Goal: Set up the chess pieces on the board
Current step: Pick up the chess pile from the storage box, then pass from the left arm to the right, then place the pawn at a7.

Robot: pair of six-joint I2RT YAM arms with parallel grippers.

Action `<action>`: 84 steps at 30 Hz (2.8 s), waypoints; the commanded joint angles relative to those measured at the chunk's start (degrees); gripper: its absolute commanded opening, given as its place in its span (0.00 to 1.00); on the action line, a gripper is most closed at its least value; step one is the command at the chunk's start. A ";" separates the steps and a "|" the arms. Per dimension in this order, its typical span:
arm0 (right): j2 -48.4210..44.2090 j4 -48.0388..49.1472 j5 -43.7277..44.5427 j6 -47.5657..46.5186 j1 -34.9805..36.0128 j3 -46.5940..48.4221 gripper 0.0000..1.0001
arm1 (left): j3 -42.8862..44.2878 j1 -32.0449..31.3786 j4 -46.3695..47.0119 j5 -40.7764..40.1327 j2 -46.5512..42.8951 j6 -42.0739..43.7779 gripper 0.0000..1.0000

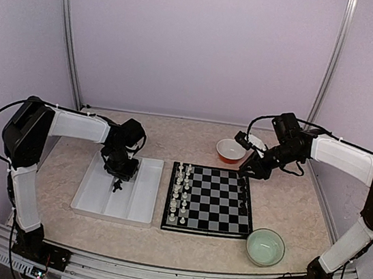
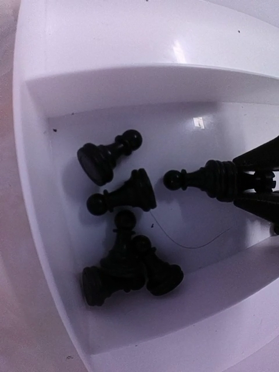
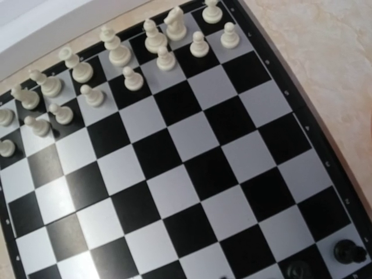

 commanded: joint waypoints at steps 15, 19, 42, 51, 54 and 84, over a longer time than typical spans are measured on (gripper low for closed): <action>2.68 -2.65 -8.57 2.37 3.55 13.92 0.25 | -13.38 -9.10 15.07 2.00 -26.65 15.04 0.00; 5.76 -2.79 -14.41 6.22 6.25 19.43 0.28 | -14.78 -12.92 20.72 6.68 -31.81 14.22 0.00; 18.08 -3.64 -27.10 14.37 16.14 28.41 0.28 | -6.10 -23.18 26.56 9.24 -25.22 13.21 0.00; 18.64 -3.73 -28.41 14.57 16.31 27.67 0.14 | -5.95 -23.36 27.30 9.15 -24.62 13.27 0.00; 18.85 -3.73 -28.99 14.60 16.42 27.69 0.11 | -5.87 -23.31 27.26 9.12 -24.27 13.31 0.00; 13.19 1.89 22.98 0.76 4.42 9.24 0.00 | -7.04 -23.49 24.82 7.68 -22.69 11.63 0.00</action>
